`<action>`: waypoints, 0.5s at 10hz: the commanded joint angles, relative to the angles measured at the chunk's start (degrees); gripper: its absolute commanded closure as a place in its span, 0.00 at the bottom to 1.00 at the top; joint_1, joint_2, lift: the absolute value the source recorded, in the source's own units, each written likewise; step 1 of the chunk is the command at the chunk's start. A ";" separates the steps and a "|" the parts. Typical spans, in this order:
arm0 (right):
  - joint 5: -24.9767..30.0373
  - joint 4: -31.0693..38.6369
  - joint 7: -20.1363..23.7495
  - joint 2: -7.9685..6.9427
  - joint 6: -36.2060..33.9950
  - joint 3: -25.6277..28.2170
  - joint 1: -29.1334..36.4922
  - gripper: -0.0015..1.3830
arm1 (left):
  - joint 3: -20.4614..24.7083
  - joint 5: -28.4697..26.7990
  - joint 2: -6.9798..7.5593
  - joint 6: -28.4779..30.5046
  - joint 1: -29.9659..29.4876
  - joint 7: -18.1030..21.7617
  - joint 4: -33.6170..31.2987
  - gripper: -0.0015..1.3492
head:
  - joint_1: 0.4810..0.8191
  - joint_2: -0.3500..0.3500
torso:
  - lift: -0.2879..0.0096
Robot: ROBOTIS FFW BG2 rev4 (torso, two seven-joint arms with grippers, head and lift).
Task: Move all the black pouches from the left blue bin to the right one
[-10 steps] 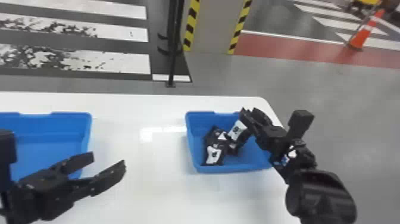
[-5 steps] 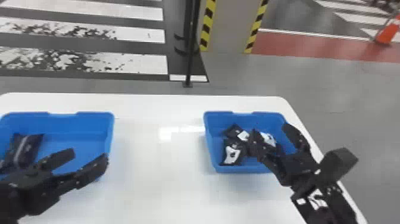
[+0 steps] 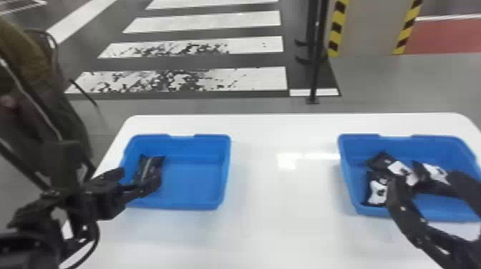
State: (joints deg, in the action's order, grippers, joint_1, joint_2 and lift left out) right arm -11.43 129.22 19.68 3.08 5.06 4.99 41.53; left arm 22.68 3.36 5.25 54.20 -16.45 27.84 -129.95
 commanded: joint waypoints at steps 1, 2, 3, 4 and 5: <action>-0.80 3.03 0.45 0.17 0.00 -0.19 3.32 0.10 | 0.63 -2.33 0.99 1.49 3.66 -0.07 4.02 0.14 | 0.63 0.76 | 0.50; -0.80 4.44 0.80 0.44 0.00 -0.42 4.87 0.10 | 0.63 -3.47 1.34 2.05 5.49 -0.16 6.27 0.14 | 0.63 0.82 | 0.50; -1.37 4.44 0.89 0.53 0.00 -0.76 5.57 0.10 | 1.09 -4.62 1.34 2.47 7.03 -0.42 8.66 0.14 | 0.63 0.85 | 0.50; -1.48 4.44 0.89 0.53 0.00 -0.88 5.43 0.10 | 1.20 -5.76 1.43 2.61 8.58 -0.51 11.05 0.14 | 0.63 0.88 | 0.50; -1.71 4.16 0.89 0.53 -0.42 -0.99 5.29 0.10 | 0.75 -6.79 1.69 2.89 10.69 -0.51 14.00 0.14 | 0.63 0.90 | 0.50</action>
State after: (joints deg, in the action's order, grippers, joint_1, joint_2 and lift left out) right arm -13.01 133.59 20.58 3.60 4.89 4.09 46.93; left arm 23.64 -2.83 6.79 56.89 -7.06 27.32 -117.74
